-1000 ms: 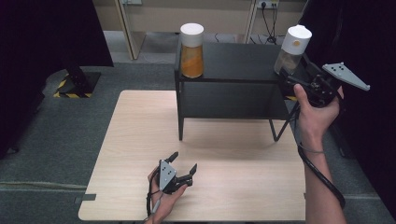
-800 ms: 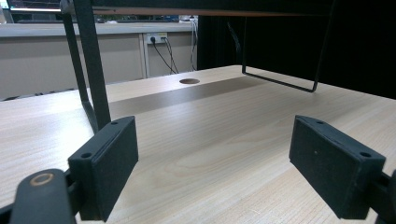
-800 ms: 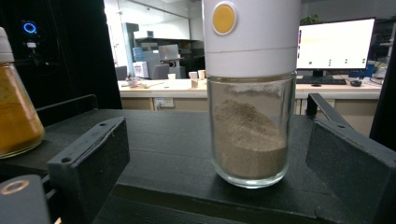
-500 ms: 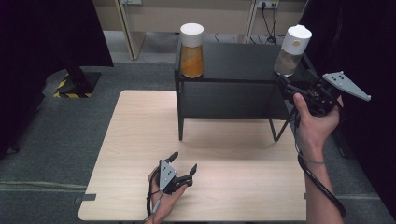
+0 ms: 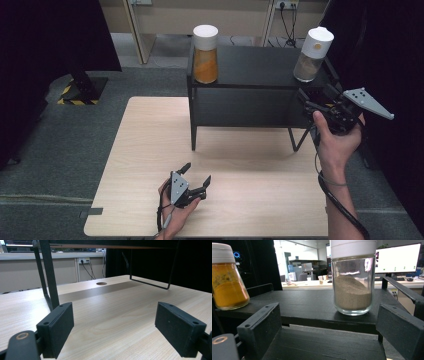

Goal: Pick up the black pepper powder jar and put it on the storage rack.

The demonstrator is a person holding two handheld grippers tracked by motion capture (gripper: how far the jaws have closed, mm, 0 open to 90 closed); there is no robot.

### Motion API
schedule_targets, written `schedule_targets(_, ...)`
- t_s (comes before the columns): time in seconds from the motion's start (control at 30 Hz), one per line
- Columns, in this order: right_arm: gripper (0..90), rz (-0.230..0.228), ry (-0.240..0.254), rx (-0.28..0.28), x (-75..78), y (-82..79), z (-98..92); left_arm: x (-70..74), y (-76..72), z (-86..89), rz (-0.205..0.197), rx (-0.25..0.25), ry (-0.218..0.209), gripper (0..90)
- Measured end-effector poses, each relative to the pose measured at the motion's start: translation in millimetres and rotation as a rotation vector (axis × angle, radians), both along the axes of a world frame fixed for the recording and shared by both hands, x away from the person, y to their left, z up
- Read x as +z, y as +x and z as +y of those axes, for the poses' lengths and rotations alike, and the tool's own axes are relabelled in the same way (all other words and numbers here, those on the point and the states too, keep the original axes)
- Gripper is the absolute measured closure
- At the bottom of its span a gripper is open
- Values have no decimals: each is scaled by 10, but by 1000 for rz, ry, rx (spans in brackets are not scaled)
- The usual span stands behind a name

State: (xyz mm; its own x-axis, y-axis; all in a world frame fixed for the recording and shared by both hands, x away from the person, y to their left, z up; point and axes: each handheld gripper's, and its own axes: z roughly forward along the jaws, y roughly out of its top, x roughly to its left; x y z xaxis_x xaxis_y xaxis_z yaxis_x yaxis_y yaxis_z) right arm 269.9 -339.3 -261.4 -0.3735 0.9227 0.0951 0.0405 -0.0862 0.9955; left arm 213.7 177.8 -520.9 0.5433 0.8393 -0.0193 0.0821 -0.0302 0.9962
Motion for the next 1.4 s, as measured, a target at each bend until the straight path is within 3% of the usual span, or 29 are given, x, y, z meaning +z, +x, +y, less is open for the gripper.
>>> schedule_targets(0.83, 64, 45, -20, 42, -377, -133, 25, 0, -3, -1, -3, 0, 4, 149)
schedule_targets(1.1, 64, 37, -25, 50, -545, -141, 21, 0, -4, -2, -2, 0, 3, 149)
schedule_targets(1.4, 64, 35, -21, 52, -606, -181, 3, -2, -5, -5, -5, 1, 5, 149)
